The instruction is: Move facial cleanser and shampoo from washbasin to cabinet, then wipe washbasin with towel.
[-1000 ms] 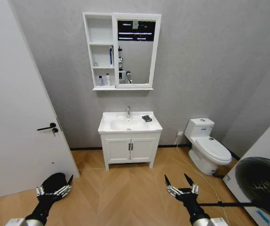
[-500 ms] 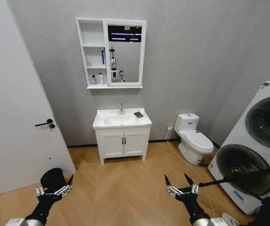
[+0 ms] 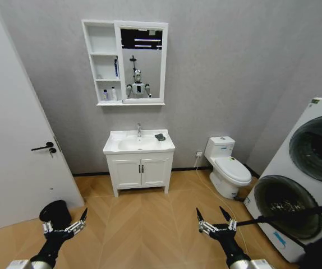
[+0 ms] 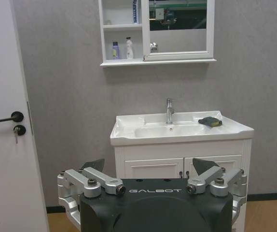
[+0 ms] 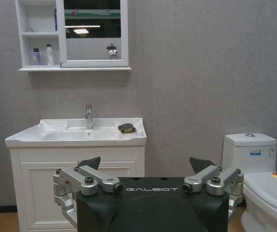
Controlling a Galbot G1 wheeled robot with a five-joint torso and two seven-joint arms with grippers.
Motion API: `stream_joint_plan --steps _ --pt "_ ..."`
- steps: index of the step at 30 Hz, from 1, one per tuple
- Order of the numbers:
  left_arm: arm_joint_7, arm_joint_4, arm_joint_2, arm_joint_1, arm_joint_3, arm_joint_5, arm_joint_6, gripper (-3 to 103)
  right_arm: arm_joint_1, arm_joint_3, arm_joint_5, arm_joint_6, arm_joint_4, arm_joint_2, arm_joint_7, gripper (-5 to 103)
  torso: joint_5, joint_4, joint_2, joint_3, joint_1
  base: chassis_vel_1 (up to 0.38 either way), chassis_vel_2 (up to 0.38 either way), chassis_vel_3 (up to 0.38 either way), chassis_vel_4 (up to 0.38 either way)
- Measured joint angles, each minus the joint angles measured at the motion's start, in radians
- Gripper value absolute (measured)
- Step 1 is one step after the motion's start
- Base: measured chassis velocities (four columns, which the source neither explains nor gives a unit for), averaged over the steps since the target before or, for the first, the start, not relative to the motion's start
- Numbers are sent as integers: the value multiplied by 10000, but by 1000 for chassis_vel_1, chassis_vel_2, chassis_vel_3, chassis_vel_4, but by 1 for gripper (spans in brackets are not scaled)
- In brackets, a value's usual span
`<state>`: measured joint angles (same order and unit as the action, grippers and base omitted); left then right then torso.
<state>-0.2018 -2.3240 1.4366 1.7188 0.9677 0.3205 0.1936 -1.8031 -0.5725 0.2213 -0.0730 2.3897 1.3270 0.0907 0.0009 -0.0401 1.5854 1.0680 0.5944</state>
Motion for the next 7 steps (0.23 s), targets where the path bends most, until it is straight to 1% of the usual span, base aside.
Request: stream_joint_plan --steps 1,2,4,5,7 --pt "0 0 0 0 0 0 0 100 0 0 0 0 0 0 0 100 0 0 0 0 0 -131 -174 102 110" --pt "-1 1 0 0 -1 0 0 100 0 0 0 0 0 0 0 100 -5 -3 0 0 0 -30 -123 67 -15" --pt "-1 0 -1 0 0 0 0 100 0 0 0 0 1 0 0 100 -9 1 0 0 0 -36 -51 67 15" --pt "0 1 -1 0 0 0 0 100 0 1 0 0 0 1 0 100 -6 0 0 0 1 -36 54 10 15" --pt "-1 1 -1 0 1 0 0 100 1 3 0 0 1 2 0 100 -11 1 0 0 1 38 80 -60 -68"
